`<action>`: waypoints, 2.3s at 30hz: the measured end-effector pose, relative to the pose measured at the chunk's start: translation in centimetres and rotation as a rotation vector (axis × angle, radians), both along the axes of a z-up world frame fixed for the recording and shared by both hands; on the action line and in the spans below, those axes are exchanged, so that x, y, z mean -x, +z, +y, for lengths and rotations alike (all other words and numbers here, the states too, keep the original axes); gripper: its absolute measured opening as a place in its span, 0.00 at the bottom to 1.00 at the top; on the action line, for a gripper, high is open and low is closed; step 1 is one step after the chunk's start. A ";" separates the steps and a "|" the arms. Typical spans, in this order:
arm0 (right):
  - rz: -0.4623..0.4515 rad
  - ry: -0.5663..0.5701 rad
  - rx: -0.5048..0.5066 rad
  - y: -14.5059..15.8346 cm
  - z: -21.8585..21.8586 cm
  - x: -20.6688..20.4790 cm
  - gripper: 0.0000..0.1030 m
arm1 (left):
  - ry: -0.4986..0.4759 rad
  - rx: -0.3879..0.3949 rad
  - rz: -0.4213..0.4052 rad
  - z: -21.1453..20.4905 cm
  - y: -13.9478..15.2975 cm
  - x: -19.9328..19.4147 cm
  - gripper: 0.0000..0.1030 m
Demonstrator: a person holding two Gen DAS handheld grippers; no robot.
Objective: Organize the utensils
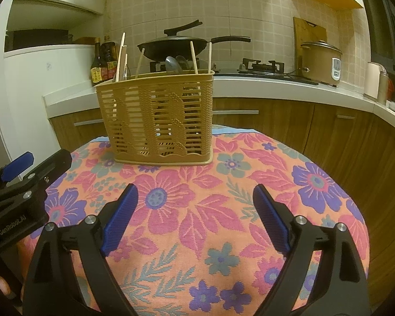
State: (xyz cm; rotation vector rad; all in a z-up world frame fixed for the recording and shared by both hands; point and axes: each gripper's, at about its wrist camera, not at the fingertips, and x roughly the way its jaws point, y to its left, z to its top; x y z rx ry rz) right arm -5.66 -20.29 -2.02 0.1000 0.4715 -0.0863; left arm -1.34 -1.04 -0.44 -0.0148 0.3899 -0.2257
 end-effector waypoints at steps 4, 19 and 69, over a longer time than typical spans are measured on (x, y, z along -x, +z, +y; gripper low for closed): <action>0.000 -0.002 0.001 0.0 0.0 0.0 0.86 | 0.001 0.000 0.002 0.0 0.0 0.0 0.93; 0.006 0.001 -0.004 -0.1 -0.2 -0.1 0.88 | 0.002 0.001 0.005 0.0 -0.1 -0.1 0.93; 0.002 0.002 -0.007 -0.2 -0.1 -0.1 0.88 | 0.031 -0.006 0.004 0.0 -0.1 0.0 0.93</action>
